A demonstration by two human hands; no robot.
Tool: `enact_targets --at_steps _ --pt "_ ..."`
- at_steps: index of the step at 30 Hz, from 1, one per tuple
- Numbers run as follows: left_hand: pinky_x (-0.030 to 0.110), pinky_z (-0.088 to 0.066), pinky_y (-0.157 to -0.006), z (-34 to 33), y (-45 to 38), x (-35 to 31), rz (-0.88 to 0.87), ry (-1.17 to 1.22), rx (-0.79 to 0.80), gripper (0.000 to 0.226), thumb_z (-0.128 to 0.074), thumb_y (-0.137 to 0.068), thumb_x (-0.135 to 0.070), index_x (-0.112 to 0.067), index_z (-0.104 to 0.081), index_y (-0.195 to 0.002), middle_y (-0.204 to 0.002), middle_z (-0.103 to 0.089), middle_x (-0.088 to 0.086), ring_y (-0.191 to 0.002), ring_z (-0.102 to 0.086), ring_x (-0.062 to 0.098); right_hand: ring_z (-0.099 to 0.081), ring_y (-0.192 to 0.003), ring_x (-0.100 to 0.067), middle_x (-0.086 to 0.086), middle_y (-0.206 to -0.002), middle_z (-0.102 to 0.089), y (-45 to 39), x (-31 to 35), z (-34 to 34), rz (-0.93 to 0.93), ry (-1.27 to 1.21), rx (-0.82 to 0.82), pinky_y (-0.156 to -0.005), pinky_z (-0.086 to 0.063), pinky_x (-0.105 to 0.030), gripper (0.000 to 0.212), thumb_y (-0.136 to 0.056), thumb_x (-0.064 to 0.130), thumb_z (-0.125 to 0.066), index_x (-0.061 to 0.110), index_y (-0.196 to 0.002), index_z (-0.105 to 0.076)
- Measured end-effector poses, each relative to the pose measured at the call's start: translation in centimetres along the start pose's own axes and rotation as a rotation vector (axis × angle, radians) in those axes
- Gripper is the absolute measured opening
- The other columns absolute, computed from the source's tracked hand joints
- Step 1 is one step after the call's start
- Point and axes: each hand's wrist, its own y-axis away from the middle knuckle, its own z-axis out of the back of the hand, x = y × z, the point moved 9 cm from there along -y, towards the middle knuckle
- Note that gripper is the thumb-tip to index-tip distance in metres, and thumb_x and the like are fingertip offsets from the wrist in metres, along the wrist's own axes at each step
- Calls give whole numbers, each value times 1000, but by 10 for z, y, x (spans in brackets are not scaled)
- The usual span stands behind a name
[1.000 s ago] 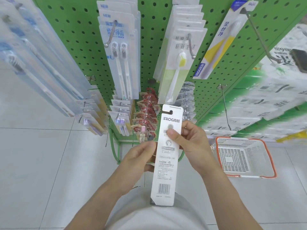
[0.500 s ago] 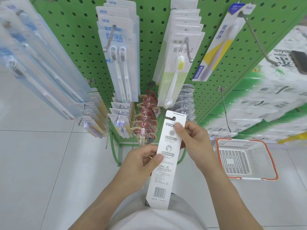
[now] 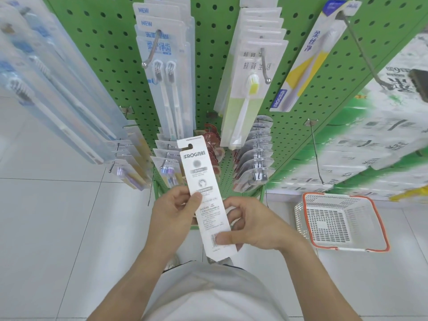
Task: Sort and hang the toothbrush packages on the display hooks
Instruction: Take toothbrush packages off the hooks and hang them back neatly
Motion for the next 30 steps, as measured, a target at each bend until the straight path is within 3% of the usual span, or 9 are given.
enact_targets --at_steps 3,7,13,15,17,20,24,27,30 --pt "17 -53 -55 9 -4 -2 10 14 -77 12 -67 -95 -15 -12 -66 -106 -86 -79 1 -71 -74 7 -67 -63 -20 -8 -92 -76 2 -2 -3 2 71 65 -55 -53 -29 42 -75 5 -88 20 -109 -67" --pt "31 -60 -65 23 -7 1 63 160 -164 22 -69 -93 -18 -13 -67 -114 -92 -79 5 -79 -75 17 -62 -67 -19 -7 -97 -76 7 -7 -5 -4 135 172 -59 -51 -31 41 -78 7 -86 27 -109 -69" --pt "33 -62 -66 18 -2 5 89 214 -154 12 -62 -98 -20 -16 -73 -96 -88 -79 4 -81 -75 19 -64 -89 -14 0 -106 -74 14 -10 13 -11 151 151 -65 -48 -16 47 -81 4 -82 28 -119 -69" --pt "30 -61 -62 16 0 5 126 279 -165 22 -56 -101 -27 -14 -73 -97 -89 -79 5 -80 -76 19 -68 -97 -16 0 -111 -73 17 -15 17 -42 159 160 -74 -54 -22 52 -80 9 -84 32 -123 -66" --pt "28 -60 -60 16 1 6 163 316 -170 31 -51 -103 -33 -12 -72 -99 -92 -79 7 -81 -76 21 -71 -95 -26 -3 -112 -73 17 -21 19 -62 152 155 -85 -57 -41 48 -79 16 -86 35 -119 -68" --pt "28 -60 -62 16 1 4 164 360 -176 32 -48 -104 -34 -10 -70 -105 -93 -79 6 -85 -77 22 -71 -81 -33 -15 -102 -75 15 -23 36 -48 -4 -25 -74 -58 -50 37 -77 10 -87 23 -109 -73" --pt "29 -62 -69 18 -1 0 150 390 -162 21 -58 -100 -24 -9 -68 -111 -100 -78 11 -93 -76 26 -69 -66 -26 -16 -92 -78 20 -20 65 31 -194 -323 -51 -56 -32 17 -89 2 -71 3 -106 -70" --pt "30 -62 -70 14 0 0 153 369 -129 18 -64 -96 -13 -6 -68 -112 -102 -77 15 -94 -76 28 -67 -63 -19 -9 -84 -77 31 -17 86 111 -256 -513 -50 -54 -27 11 -96 1 -63 3 -102 -71" --pt "29 -61 -69 7 3 -5 145 384 -112 14 -64 -95 -8 -6 -68 -108 -100 -78 15 -91 -76 28 -70 -79 -21 -10 -95 -77 40 -15 98 145 -248 -582 -56 -60 -31 12 -95 3 -64 8 -102 -72"
